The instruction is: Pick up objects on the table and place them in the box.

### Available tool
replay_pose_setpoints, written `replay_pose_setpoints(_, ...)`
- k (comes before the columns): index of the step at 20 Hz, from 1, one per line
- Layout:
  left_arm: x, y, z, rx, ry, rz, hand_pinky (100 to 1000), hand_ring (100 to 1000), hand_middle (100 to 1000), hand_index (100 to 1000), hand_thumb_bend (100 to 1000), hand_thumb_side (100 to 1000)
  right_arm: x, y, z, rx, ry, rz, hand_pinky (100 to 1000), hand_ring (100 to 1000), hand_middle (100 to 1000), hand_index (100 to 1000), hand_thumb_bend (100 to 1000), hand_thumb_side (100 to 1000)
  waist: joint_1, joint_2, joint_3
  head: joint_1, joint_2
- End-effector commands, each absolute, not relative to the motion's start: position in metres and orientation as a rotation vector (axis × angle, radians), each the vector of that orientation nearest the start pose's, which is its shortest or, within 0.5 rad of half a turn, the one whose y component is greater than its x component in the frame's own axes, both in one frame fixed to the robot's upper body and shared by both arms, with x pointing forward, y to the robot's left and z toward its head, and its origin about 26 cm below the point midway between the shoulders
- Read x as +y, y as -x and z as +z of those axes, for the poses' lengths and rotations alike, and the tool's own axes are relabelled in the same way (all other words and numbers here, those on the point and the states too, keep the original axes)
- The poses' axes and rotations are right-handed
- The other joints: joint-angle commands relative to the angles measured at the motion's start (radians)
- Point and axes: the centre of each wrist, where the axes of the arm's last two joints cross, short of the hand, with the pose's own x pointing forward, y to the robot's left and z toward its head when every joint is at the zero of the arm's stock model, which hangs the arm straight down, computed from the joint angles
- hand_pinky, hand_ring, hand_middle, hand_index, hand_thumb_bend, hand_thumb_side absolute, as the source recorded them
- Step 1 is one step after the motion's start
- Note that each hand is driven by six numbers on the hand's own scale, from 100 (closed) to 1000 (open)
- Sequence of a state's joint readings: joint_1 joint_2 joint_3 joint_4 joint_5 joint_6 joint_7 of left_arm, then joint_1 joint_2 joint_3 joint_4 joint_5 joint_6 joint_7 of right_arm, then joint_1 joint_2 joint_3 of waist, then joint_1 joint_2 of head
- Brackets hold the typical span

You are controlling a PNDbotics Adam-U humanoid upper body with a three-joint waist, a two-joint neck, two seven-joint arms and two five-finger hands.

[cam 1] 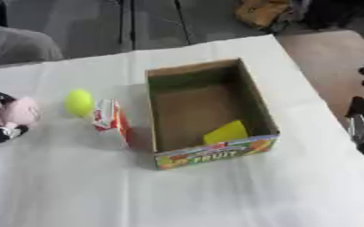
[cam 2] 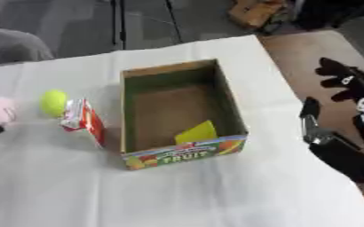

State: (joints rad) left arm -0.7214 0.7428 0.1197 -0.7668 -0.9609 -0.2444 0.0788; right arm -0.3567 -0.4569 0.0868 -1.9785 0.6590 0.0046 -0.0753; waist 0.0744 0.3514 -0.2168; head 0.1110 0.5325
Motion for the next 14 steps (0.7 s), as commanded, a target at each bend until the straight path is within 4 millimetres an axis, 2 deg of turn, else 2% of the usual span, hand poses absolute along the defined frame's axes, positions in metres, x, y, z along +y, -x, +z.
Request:
replay_pose_setpoints(1,0.498,-0.404,0.169,-1.296,-1.437,-0.925,561,564,571,699,471,152,-0.254,-0.302,0.224,-2.263,1.003,0.825,652,769,814,977,100,490,-0.002,-0.015,-0.001,0.0,-0.015)
replay_pose_setpoints(2,0.498,-0.404,0.168,-1.303,-1.446,-0.899,509,510,516,641,424,114,-0.254,-0.303,0.224,-2.264,1.003,0.826,653,769,814,977,100,492,-0.001,-0.015,-0.001,0.0,-0.016)
replay_pose_setpoints(3,0.498,-0.404,0.166,-1.311,-1.455,-0.873,509,510,516,641,424,114,-0.254,-0.303,0.224,-2.264,1.002,0.826,653,769,814,977,100,492,0.0,-0.015,-0.002,0.0,-0.017)
replay_pose_setpoints(4,0.498,-0.403,0.165,-1.316,-1.46,-0.853,463,465,479,581,390,100,-0.254,-0.303,0.224,-2.264,1.002,0.826,653,769,814,978,100,496,0.0,-0.015,-0.003,-0.001,-0.018)
replay_pose_setpoints(7,0.499,-0.403,0.161,-1.327,-1.464,-0.817,439,440,462,555,387,100,-0.254,-0.302,0.224,-2.264,1.0,0.826,653,769,814,978,100,498,0.001,-0.015,-0.004,-0.002,-0.019)
replay_pose_setpoints(8,0.499,-0.403,0.16,-1.333,-1.466,-0.806,352,374,372,448,338,100,-0.254,-0.302,0.224,-2.264,1.0,0.826,654,770,814,978,100,497,0.001,-0.016,-0.005,-0.002,-0.019)
replay_pose_setpoints(12,0.5,-0.403,0.164,-1.373,-1.483,-0.754,350,390,348,418,320,100,-0.255,-0.302,0.223,-2.263,1.0,0.824,654,770,815,978,100,489,0.0,-0.019,-0.01,-0.002,-0.015)
replay_pose_setpoints(14,0.5,-0.402,0.173,-1.403,-1.502,-0.753,356,389,349,416,326,100,-0.255,-0.302,0.223,-2.26,1.001,0.821,654,770,815,977,100,489,0.0,-0.023,-0.013,-0.003,-0.011)
